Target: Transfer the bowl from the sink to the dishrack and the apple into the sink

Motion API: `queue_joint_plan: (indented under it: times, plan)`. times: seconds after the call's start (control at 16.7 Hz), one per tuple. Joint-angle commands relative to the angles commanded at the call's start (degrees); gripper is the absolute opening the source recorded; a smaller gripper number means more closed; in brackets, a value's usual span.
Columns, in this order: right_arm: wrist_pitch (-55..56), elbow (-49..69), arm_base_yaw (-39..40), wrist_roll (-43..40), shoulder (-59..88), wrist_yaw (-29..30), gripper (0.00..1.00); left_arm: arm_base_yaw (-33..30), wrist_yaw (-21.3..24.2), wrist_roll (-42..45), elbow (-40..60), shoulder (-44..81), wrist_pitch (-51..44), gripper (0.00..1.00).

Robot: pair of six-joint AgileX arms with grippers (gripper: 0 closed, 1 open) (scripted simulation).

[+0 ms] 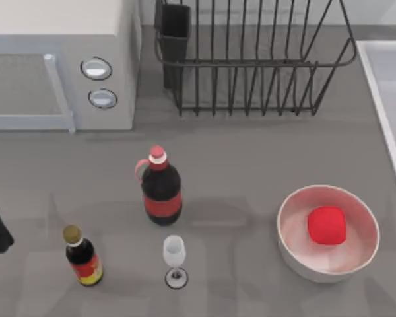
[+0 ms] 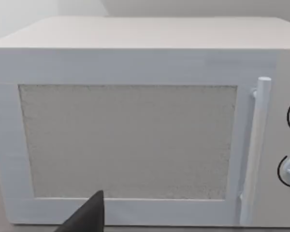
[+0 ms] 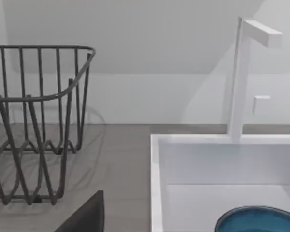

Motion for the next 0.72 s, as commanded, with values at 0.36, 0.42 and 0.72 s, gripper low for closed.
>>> queue_joint_plan:
  times: [0.36,0.42,0.72]
  plan:
    - [-2.76,4.12,-0.06,-0.77,5.28,0.22,1.0,0.0,0.0,0.0,0.0,0.0,0.0,1.0]
    - [-4.21,6.2,-0.22,-1.14,8.02,0.39,1.0,0.0,0.0,0.0,0.0,0.0,0.0,1.0]
    - [-15.17,20.94,-2.32,-3.75,28.25,1.92,1.0,0.0,0.0,0.0,0.0,0.0,0.0,1.0]
